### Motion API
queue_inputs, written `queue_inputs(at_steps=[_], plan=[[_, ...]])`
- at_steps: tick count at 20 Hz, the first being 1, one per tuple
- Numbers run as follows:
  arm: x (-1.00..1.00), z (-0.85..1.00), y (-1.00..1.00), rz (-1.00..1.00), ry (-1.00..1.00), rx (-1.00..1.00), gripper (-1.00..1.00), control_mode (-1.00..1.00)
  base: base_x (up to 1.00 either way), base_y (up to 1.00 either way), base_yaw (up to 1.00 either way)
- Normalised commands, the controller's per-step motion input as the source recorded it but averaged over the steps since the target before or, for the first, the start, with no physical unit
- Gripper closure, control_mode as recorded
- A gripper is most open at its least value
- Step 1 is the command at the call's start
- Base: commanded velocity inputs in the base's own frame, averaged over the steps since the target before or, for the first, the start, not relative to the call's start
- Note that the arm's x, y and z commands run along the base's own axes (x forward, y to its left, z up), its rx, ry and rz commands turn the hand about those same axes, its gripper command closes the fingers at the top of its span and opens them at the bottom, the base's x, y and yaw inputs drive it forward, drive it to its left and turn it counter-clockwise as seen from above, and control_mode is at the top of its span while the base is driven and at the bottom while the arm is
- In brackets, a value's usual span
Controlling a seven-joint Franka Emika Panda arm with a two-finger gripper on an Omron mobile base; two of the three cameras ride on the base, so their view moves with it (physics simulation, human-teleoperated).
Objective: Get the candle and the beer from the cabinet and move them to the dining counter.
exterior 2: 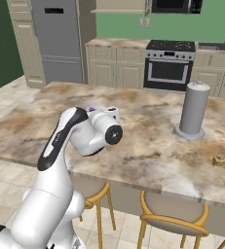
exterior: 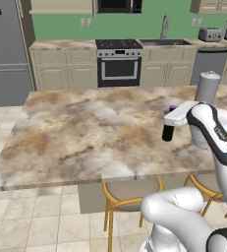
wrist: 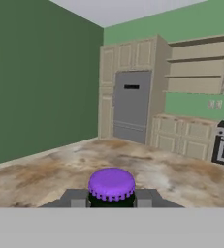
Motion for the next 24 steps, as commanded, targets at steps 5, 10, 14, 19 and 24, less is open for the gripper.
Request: queue_inputs(at_steps=[5,10,14,19,24], plan=[[0.09,0.0,-0.08,0.01,0.0,0.0,1.0,-1.0,0.0,0.0,0.0],[0.05,-0.08,0.0,0.0,0.0,0.0,1.0,-1.0,0.0,0.0,0.0],[0.08,-0.23,0.0,0.0,0.0,0.0,1.0,-1.0,0.0,0.0,0.0],[0.06,-0.28,0.0,0.0,0.0,0.0,1.0,-1.0,0.0,0.0,0.0],[0.07,-0.22,0.0,0.0,0.0,0.0,1.0,-1.0,0.0,0.0,0.0]])
